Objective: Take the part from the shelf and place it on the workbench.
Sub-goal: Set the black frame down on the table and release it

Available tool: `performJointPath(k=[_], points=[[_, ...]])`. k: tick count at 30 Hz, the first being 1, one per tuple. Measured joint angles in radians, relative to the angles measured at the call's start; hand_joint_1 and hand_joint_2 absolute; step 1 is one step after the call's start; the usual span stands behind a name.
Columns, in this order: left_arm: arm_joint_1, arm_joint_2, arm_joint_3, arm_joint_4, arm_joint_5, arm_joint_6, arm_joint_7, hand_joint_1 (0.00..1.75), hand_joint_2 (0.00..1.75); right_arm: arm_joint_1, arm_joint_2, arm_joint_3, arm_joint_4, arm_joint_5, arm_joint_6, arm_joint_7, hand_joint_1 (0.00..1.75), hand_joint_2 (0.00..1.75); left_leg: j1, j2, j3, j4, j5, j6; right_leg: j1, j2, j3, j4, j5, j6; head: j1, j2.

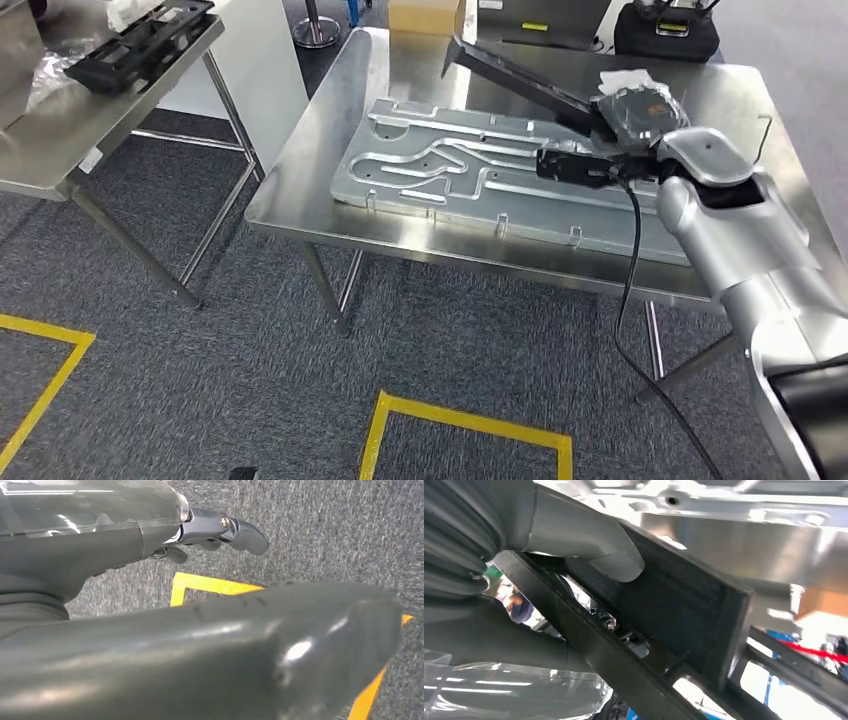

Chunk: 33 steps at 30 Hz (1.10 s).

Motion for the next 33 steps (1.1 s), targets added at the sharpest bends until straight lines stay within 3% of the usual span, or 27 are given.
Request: performJointPath(k=[2, 3, 5, 7, 8, 9, 11, 13, 14, 17, 18, 21, 22, 23, 24, 25, 26, 27, 30, 33], points=[[0.000, 0.001, 0.000, 0.000, 0.000, 0.000, 0.000, 0.00, 0.00, 0.003, -0.001, -0.001, -0.006, 0.009, -0.001, 0.001, 1.75, 1.75, 0.001, 0.004, -0.014, 0.044, -0.002, -0.009, -0.004, 0.002, 0.014, -0.004, -0.007, -0.013, 0.000, 0.000], [-0.001, 0.002, 0.001, 0.000, -0.001, 0.000, 0.000, 0.00, 0.00, 0.003, -0.002, -0.001, -0.008, 0.013, -0.001, 0.001, 1.75, 1.75, 0.002, 0.006, -0.040, 0.090, -0.009, -0.014, -0.006, 0.003, 0.023, -0.004, -0.013, -0.018, 0.000, 0.000], [-0.001, 0.002, 0.001, 0.000, -0.001, -0.001, -0.001, 0.00, 0.00, 0.008, -0.003, -0.002, -0.010, 0.022, 0.000, 0.000, 1.75, 1.75, 0.004, 0.010, -0.122, 0.215, -0.047, -0.021, -0.006, 0.005, 0.038, -0.005, -0.028, -0.024, 0.000, 0.000], [0.000, 0.002, 0.001, 0.000, -0.002, -0.001, -0.001, 0.00, 0.00, 0.023, -0.003, -0.002, -0.009, 0.031, 0.002, -0.004, 1.75, 1.75, 0.005, 0.010, -0.191, 0.288, -0.096, -0.024, -0.005, 0.007, 0.060, -0.005, -0.048, -0.026, 0.000, 0.000], [0.001, 0.002, 0.001, 0.000, -0.002, -0.002, -0.002, 0.00, 0.00, 0.030, -0.003, -0.002, -0.009, 0.034, 0.003, -0.005, 1.75, 1.75, 0.005, 0.010, -0.207, 0.281, -0.100, -0.022, -0.003, 0.008, 0.074, -0.005, -0.059, -0.025, 0.000, 0.000], [0.002, 0.002, 0.001, 0.000, -0.002, -0.002, -0.002, 0.00, 0.00, 0.036, -0.003, -0.002, -0.009, 0.036, 0.004, -0.005, 1.75, 1.75, 0.004, 0.010, -0.208, 0.242, -0.077, -0.017, -0.002, 0.009, 0.089, -0.005, -0.069, -0.025, 0.000, 0.000], [0.004, 0.005, 0.001, 0.000, -0.002, -0.002, -0.002, 0.00, 0.00, 0.040, -0.003, -0.002, -0.009, 0.038, 0.004, -0.005, 1.75, 1.75, -0.001, 0.010, -0.190, 0.109, 0.038, -0.002, 0.002, 0.010, 0.114, -0.004, -0.089, -0.022, 0.000, 0.000], [0.005, 0.008, 0.002, 0.000, -0.002, -0.002, -0.002, 0.00, 0.00, 0.041, -0.004, -0.002, -0.008, 0.039, 0.006, -0.006, 1.75, 1.75, -0.008, 0.009, -0.173, 0.018, 0.126, 0.010, 0.006, 0.013, 0.127, -0.004, -0.107, -0.014, 0.000, 0.000], [0.005, 0.009, 0.002, 0.000, -0.002, -0.002, -0.002, 0.00, 0.00, 0.042, -0.005, -0.002, -0.007, 0.039, 0.007, -0.006, 1.75, 1.75, -0.010, 0.009, -0.170, 0.000, 0.140, 0.016, 0.008, 0.014, 0.132, -0.001, -0.112, -0.009, 0.000, 0.000], [0.003, 0.008, 0.002, 0.000, -0.002, -0.001, -0.001, 0.00, 0.00, 0.041, -0.007, -0.009, -0.009, 0.040, 0.011, -0.006, 1.75, 1.75, -0.006, 0.010, -0.149, -0.009, 0.138, 0.031, 0.006, 0.012, 0.130, 0.026, -0.125, 0.007, 0.000, 0.000], [0.002, 0.008, 0.002, 0.000, -0.002, 0.000, -0.001, 0.00, 0.00, 0.039, -0.007, -0.013, -0.009, 0.040, 0.014, -0.007, 1.75, 1.75, -0.004, 0.011, -0.142, -0.012, 0.136, 0.035, 0.004, 0.011, 0.112, 0.062, -0.138, 0.012, -0.001, 0.000], [-0.004, 0.008, 0.004, 0.000, -0.001, 0.007, -0.003, 0.00, 0.00, 0.039, -0.007, -0.018, -0.004, 0.041, 0.025, -0.013, 1.75, 1.75, -0.002, 0.010, -0.128, -0.013, 0.123, 0.043, -0.005, 0.008, 0.004, 0.238, -0.211, 0.030, 0.000, 0.000], [-0.005, 0.008, 0.004, 0.000, -0.001, 0.010, -0.005, 0.00, 0.00, 0.042, -0.007, -0.018, -0.001, 0.041, 0.028, -0.015, 1.75, 1.75, -0.001, 0.009, -0.124, -0.011, 0.117, 0.044, -0.010, 0.007, -0.024, 0.270, -0.222, 0.036, 0.000, 0.000], [-0.005, 0.007, 0.004, 0.000, -0.001, 0.011, -0.007, 0.00, 0.00, 0.044, -0.006, -0.019, 0.003, 0.042, 0.031, -0.016, 1.75, 1.75, 0.000, 0.007, -0.120, -0.006, 0.110, 0.043, -0.016, 0.007, -0.035, 0.267, -0.208, 0.042, 0.000, 0.000], [-0.005, 0.007, 0.005, 0.000, -0.001, 0.011, -0.008, 0.00, 0.00, 0.045, -0.006, -0.021, 0.006, 0.042, 0.032, -0.017, 1.75, 1.75, 0.002, 0.005, -0.116, 0.000, 0.101, 0.041, -0.021, 0.005, -0.030, 0.229, -0.172, 0.048, 0.000, 0.000], [-0.005, 0.007, 0.005, 0.000, -0.001, 0.011, -0.008, 0.00, 0.00, 0.045, -0.005, -0.022, 0.009, 0.042, 0.032, -0.020, 1.75, 1.75, 0.004, 0.003, -0.113, 0.009, 0.091, 0.038, -0.028, 0.002, -0.012, 0.164, -0.121, 0.056, 0.000, 0.000], [-0.004, 0.007, 0.005, 0.000, -0.002, 0.011, -0.009, 0.00, 0.00, 0.045, -0.004, -0.023, 0.012, 0.043, 0.032, -0.023, 1.75, 1.75, 0.004, 0.001, -0.113, 0.019, 0.081, 0.033, -0.031, -0.001, 0.009, 0.105, -0.084, 0.064, 0.000, 0.000], [-0.005, 0.007, 0.005, 0.000, -0.002, 0.010, -0.010, 0.00, 0.00, 0.046, -0.002, -0.023, 0.015, 0.044, 0.031, -0.027, 1.75, 1.75, 0.003, -0.001, -0.114, 0.030, 0.073, 0.029, -0.033, -0.002, 0.025, 0.059, -0.060, 0.065, -0.001, 0.000], [-0.008, 0.007, 0.006, 0.000, -0.003, 0.010, -0.012, 0.00, 0.00, 0.055, 0.007, -0.023, 0.024, 0.055, 0.031, -0.035, 1.75, 1.75, -0.002, -0.003, -0.120, 0.040, 0.063, 0.020, -0.027, -0.002, 0.033, 0.028, -0.057, 0.047, -0.003, 0.000], [-0.007, 0.007, 0.006, 0.000, -0.004, 0.009, -0.013, 0.00, 0.00, 0.059, 0.018, -0.023, 0.035, 0.063, 0.031, -0.037, 1.75, 1.75, -0.002, 0.000, -0.118, 0.034, 0.062, 0.016, -0.024, 0.001, 0.032, 0.028, -0.059, 0.042, -0.004, 0.000]])
